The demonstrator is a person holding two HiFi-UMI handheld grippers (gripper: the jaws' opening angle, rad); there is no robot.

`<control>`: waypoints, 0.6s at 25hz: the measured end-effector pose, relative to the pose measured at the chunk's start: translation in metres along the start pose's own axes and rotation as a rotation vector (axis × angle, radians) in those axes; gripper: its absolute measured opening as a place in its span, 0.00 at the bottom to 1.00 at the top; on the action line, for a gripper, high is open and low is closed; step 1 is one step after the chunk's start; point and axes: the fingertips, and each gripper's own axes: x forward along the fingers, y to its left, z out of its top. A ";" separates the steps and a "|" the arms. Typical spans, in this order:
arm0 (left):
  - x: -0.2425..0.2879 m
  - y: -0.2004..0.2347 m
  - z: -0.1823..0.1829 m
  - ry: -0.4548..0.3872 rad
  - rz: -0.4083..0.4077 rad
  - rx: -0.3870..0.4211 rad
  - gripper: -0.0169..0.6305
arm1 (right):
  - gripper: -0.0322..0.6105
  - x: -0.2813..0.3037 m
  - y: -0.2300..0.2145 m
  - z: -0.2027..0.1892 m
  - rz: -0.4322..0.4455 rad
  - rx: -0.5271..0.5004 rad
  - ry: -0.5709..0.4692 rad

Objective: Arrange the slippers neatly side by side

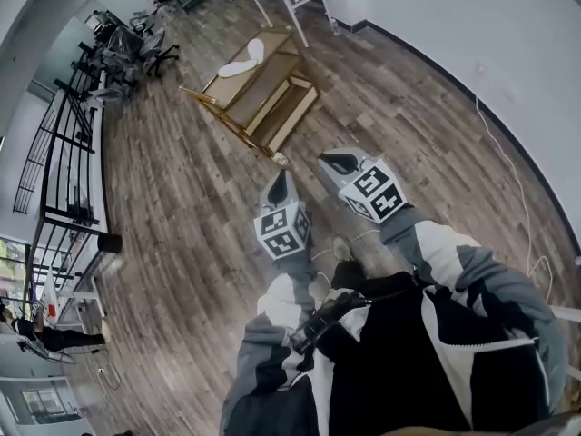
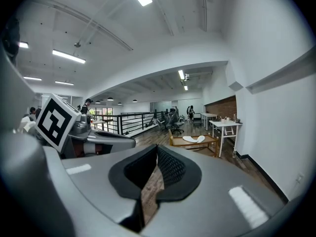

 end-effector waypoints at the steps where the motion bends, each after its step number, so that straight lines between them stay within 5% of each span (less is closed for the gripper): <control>1: 0.007 0.002 0.001 0.000 -0.003 0.000 0.04 | 0.07 0.005 -0.005 0.000 -0.003 0.000 0.000; 15: 0.148 0.081 0.072 -0.042 -0.081 0.037 0.04 | 0.07 0.138 -0.089 0.060 -0.077 -0.003 -0.036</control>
